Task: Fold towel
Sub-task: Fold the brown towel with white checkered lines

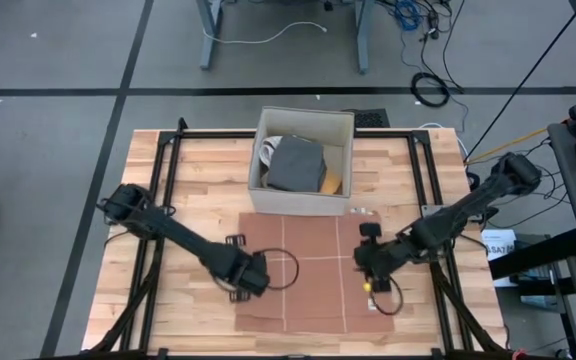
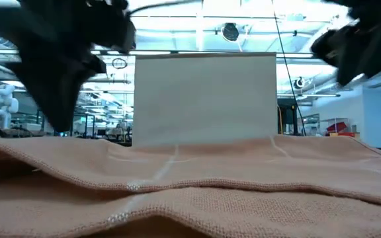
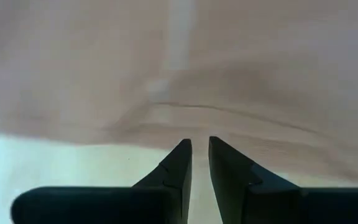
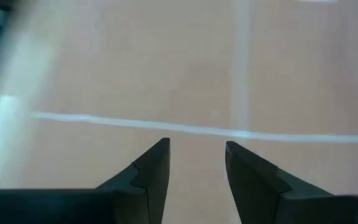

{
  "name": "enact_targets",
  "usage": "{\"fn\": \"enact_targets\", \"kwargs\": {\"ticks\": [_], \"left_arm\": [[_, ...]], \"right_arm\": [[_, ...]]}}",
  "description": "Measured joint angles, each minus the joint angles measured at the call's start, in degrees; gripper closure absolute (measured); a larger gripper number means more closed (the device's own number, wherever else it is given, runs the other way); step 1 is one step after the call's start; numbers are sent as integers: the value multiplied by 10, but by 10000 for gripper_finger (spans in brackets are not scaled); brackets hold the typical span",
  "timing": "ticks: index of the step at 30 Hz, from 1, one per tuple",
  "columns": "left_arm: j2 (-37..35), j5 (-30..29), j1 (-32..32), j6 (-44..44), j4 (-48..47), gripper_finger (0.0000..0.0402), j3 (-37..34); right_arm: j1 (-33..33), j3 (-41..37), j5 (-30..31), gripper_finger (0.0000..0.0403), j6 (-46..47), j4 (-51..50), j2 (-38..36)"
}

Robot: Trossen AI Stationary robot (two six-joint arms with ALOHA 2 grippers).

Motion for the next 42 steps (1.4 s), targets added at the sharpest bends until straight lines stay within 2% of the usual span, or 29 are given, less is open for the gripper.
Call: {"fn": "enact_targets", "kwargs": {"ticks": [4, 9, 15, 24, 32, 35, 42], "left_arm": [[-1, 64, -48, 16, 80, 339, 0], [-1, 88, -106, 21, 152, 339, 0], [6, 53, -149, 16, 210, 339, 0], [33, -54, -182, 17, 194, 339, 0], [35, -62, -191, -21, 181, 338, 0], [35, -61, -194, -41, 193, 323, 0], [35, -77, -202, -59, 190, 255, 0]], "right_arm": [[48, 0, -58, 262, 39, 38, -7], [117, 0, -64, 262, 94, 49, 18], [172, 0, -60, 262, 149, 75, 61], [211, 0, -59, 262, 208, 95, 119], [223, 0, -55, 262, 226, 95, 121], [224, 0, -44, 262, 227, 95, 121], [224, 0, -41, 261, 226, 95, 121]]}}
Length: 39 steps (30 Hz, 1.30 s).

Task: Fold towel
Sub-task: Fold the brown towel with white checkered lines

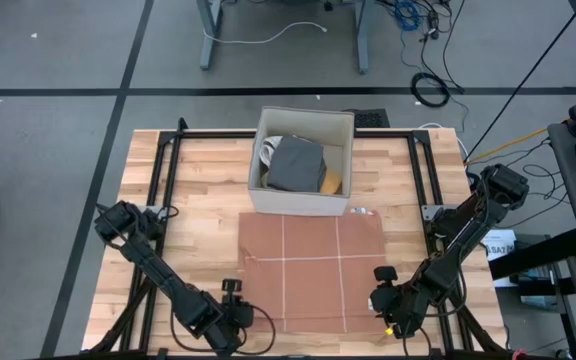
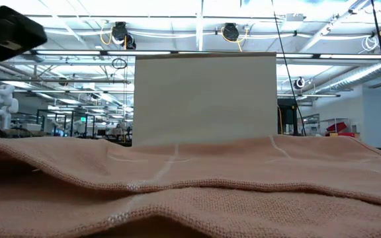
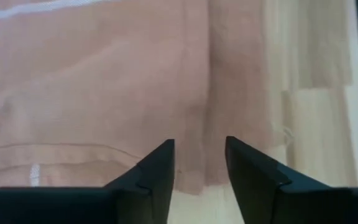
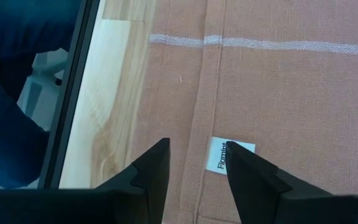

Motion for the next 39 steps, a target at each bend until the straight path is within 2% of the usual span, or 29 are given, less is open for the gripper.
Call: {"fn": "enact_targets", "kwargs": {"ticks": [5, 16, 27, 30, 39], "left_arm": [[21, -1, -9, 15, -3, 232, 0], [42, -4, 1, -19, -16, 232, 0], [42, 6, 1, -18, -53, 232, 25], [42, -8, 1, -15, -71, 232, 35], [42, -11, 6, -2, -79, 232, 28]], "right_arm": [[0, 0, 0, 261, 1, 0, 0], [0, 0, 4, 261, 4, 0, 0], [0, 0, 4, 261, 8, 0, 0], [-1, 0, 4, 261, 7, 0, 0], [0, 0, 12, 261, 12, 0, 0]]}}
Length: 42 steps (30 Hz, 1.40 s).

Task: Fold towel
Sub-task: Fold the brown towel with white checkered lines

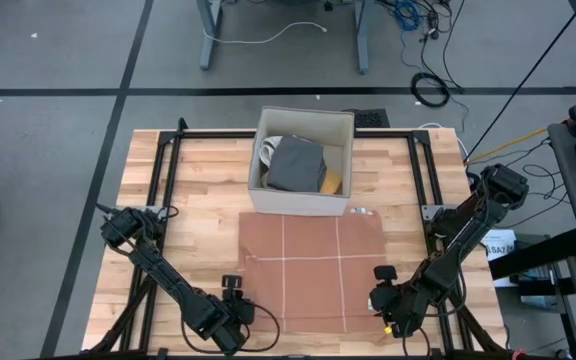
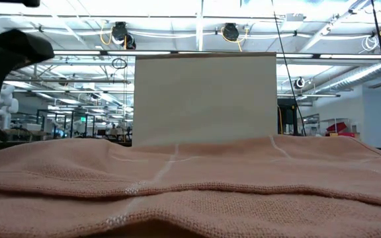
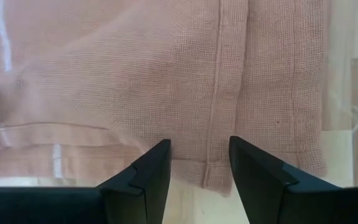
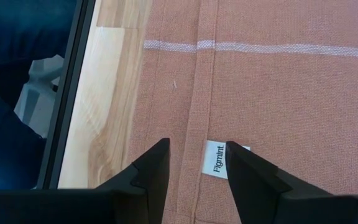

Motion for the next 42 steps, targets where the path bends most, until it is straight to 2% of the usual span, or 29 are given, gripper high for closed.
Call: {"fn": "enact_targets", "kwargs": {"ticks": [4, 13, 21, 24, 32, 38, 42], "left_arm": [[0, 27, 8, 6, 21, 232, -14], [0, 43, 21, 14, 22, 238, -17], [0, 47, 25, 24, 21, 317, -16], [0, 47, 25, 34, 19, 335, -9], [0, 50, 27, 48, 12, 344, 3], [0, 77, 27, 41, 21, 353, 3], [0, 100, 32, 39, 21, 342, 3]], "right_arm": [[0, 0, 0, 261, 0, 0, 0], [0, 0, 0, 261, 0, 0, 0], [0, 0, 1, 261, 0, 0, 0], [0, 0, 0, 261, 0, 0, 0], [12, 0, 0, 261, 0, -4, 0], [19, 0, 0, 261, 20, -5, 0], [19, 0, 2, 261, 21, -5, 0]]}}
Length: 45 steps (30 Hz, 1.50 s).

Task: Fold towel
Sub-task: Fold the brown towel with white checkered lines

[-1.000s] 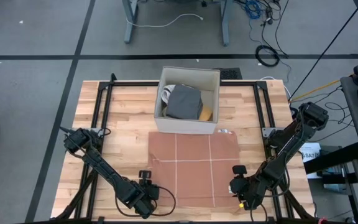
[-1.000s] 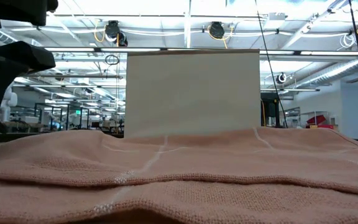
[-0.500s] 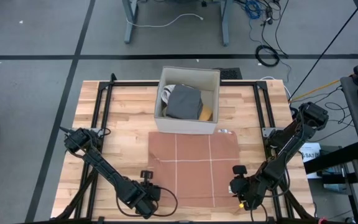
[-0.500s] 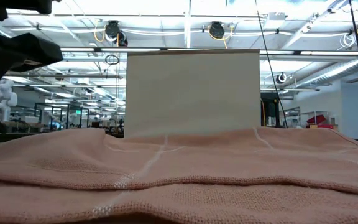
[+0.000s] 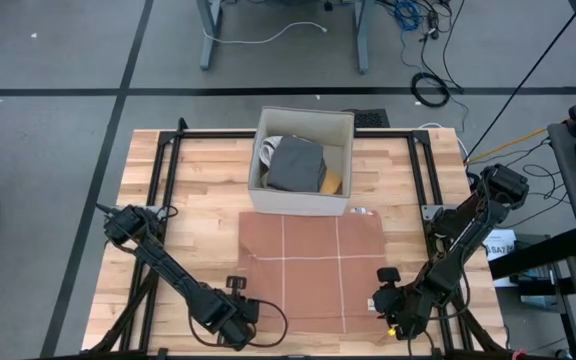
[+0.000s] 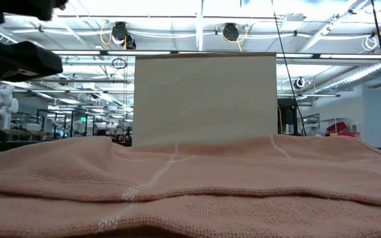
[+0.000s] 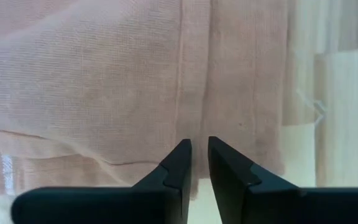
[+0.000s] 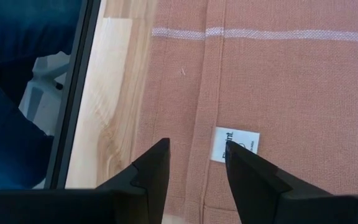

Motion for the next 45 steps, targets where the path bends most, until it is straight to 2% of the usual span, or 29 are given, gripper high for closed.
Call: {"fn": "enact_targets", "kwargs": {"ticks": [11, 17, 21, 29, 35, 38, 42, 45], "left_arm": [[0, -5, 9, -4, -1, 262, 0], [0, -2, 12, -10, -2, 251, -9], [-1, 0, 16, -12, 6, 253, -19], [-1, 14, 23, 2, 10, 306, -20], [-1, 37, 28, 9, 12, 325, -20], [-1, 49, 32, 13, 12, 326, -20], [-1, 66, 40, 24, 13, 327, -20], [-4, 71, 48, 33, 13, 335, -21]], "right_arm": [[0, 0, 1, 261, 7, 0, 0], [0, 0, 2, 261, 6, 0, 0], [0, 0, 2, 261, 5, 0, 0], [0, 0, 2, 261, 6, 0, 0], [0, 0, 8, 261, 1, 8, 0], [0, 0, 37, 261, -40, 71, 0], [-5, 0, 92, 261, -155, 202, 5], [-20, 0, 103, 261, -217, 253, 22]]}}
